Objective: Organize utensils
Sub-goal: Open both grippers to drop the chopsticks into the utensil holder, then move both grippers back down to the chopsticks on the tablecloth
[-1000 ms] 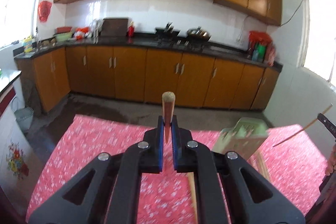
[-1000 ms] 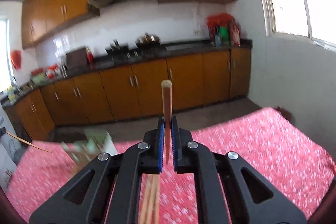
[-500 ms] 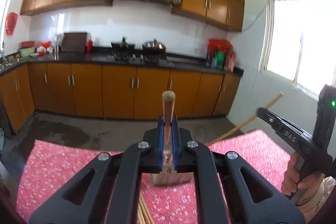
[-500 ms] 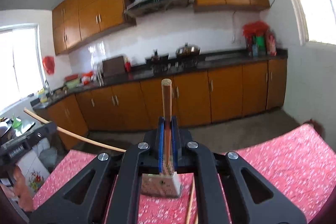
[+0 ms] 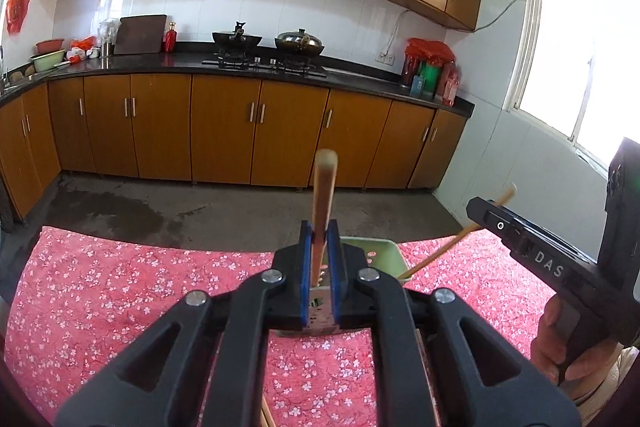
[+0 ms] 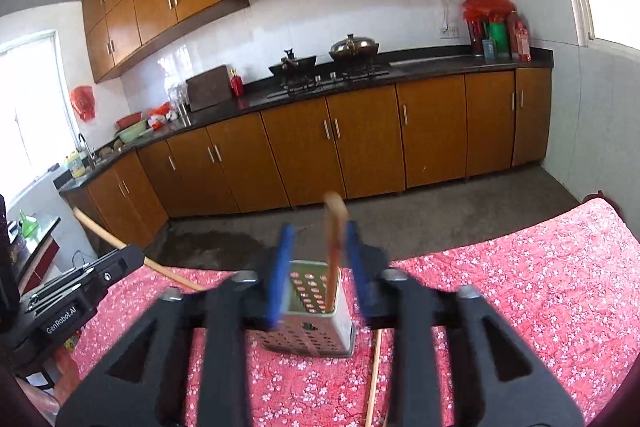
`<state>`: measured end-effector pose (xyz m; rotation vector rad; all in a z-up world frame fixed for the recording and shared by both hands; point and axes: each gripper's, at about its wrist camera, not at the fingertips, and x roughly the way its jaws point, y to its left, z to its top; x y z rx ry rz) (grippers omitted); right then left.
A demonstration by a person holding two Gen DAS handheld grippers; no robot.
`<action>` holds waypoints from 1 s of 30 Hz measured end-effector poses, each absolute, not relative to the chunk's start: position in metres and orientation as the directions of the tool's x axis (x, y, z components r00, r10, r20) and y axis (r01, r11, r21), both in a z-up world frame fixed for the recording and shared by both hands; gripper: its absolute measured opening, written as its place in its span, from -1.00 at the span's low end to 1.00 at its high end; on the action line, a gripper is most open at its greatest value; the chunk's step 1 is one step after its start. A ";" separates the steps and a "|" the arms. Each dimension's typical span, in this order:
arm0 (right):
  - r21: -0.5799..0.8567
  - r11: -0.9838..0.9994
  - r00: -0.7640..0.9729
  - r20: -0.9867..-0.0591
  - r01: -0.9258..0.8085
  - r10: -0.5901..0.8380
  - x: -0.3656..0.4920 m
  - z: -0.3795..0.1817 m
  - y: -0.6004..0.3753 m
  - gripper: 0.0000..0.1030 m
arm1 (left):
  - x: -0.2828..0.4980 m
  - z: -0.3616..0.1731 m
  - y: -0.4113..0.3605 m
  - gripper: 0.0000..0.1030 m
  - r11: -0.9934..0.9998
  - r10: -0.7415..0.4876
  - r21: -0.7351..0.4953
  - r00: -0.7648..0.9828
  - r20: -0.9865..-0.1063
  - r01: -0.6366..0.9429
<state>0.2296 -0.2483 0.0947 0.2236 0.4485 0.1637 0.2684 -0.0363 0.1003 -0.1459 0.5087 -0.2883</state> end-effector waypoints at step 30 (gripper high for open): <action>0.163 0.986 0.586 -0.802 0.030 0.115 0.203 -0.101 -0.292 -0.63 | 0.207 -0.046 0.046 -0.42 0.986 -0.129 -0.169 0.700 -0.702 0.013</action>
